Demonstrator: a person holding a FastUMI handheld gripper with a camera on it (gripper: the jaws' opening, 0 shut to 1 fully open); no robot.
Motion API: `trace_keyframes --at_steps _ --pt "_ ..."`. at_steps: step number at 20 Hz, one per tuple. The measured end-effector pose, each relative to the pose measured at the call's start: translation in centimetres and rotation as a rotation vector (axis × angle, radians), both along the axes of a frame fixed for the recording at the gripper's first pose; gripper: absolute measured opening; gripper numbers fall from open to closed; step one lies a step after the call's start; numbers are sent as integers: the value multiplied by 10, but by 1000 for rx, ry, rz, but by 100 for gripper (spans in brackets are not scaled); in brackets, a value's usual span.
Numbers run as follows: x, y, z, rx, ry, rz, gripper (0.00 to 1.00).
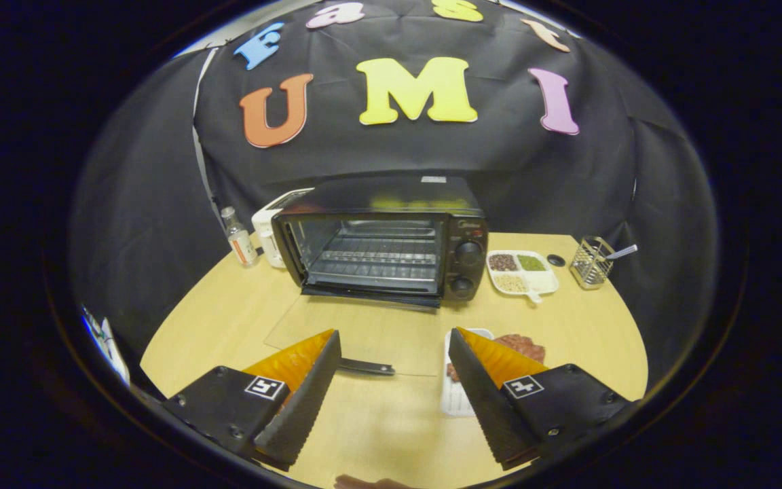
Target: Open the toaster oven, put the food inside, and close the toaster oven door.
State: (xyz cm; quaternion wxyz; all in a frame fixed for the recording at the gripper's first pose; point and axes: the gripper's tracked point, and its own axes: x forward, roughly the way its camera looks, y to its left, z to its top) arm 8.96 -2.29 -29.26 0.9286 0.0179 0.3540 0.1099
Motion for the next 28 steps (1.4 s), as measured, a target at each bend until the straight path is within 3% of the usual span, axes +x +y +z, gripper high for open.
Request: trace_keyframes --at_steps 8,17,21,26,28 --pt "9 -91 -23 84 185 -33 95" --pt "20 -137 -72 279 371 -7 81" --pt "21 -131 -90 337 426 25 67" --pt "12 -124 -99 417 483 25 23" --pt "7 -121 -97 433 488 31 16"
